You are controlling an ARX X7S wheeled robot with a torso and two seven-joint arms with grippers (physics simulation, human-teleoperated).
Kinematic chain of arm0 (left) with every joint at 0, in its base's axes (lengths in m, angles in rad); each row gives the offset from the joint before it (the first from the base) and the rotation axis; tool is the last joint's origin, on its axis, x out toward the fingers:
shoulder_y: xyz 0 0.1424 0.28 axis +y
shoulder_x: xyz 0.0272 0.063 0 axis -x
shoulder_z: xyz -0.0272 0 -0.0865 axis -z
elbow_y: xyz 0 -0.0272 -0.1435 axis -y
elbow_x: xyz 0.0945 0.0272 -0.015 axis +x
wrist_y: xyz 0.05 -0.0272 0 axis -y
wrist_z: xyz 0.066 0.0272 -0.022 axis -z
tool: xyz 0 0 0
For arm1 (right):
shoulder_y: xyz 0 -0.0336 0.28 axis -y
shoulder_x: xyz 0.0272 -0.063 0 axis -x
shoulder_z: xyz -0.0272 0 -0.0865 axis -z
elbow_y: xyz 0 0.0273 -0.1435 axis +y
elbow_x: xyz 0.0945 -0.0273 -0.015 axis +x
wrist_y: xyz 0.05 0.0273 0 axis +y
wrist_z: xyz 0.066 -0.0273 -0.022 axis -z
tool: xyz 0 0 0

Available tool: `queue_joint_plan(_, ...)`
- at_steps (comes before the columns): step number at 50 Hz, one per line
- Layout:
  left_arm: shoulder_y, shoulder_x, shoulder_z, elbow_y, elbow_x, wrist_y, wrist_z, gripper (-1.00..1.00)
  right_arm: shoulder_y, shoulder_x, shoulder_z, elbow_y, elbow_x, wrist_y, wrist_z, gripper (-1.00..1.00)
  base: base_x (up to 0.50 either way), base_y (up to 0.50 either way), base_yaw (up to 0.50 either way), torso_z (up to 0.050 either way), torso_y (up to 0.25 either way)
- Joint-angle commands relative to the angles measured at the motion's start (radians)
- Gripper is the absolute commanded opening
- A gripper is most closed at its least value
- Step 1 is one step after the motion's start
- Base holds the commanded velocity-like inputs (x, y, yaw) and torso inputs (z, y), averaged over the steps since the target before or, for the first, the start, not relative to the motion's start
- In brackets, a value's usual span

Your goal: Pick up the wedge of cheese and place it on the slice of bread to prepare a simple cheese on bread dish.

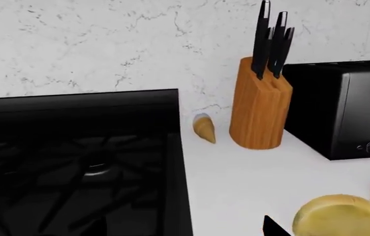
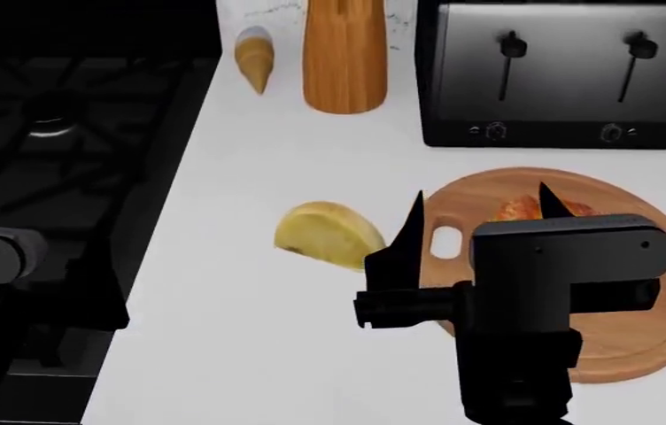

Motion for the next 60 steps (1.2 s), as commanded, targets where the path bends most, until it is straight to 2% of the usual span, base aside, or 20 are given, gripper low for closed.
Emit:
queue_joint_plan(1,-0.002,-0.003,0.004,0.001,-0.006,-0.003,-0.007,1.00,0.000,0.006,0.001,-0.012,0.011,0.010,0.003,1.00,0.20,0.00,0.00,0.000,0.000)
queue_joint_plan(40,-0.002,-0.013,0.009,0.000,-0.022,0.004,-0.030,1.00,0.001,0.031,-0.005,-0.032,0.031,0.018,0.018,1.00,0.20,0.01,0.00,0.000,0.000)
queue_joint_plan(60,-0.005,-0.019,0.015,-0.003,-0.033,0.004,-0.035,1.00,0.003,0.031,0.001,-0.061,0.048,0.048,0.036,1.00,0.21,0.15,0.00,0.000,0.001)
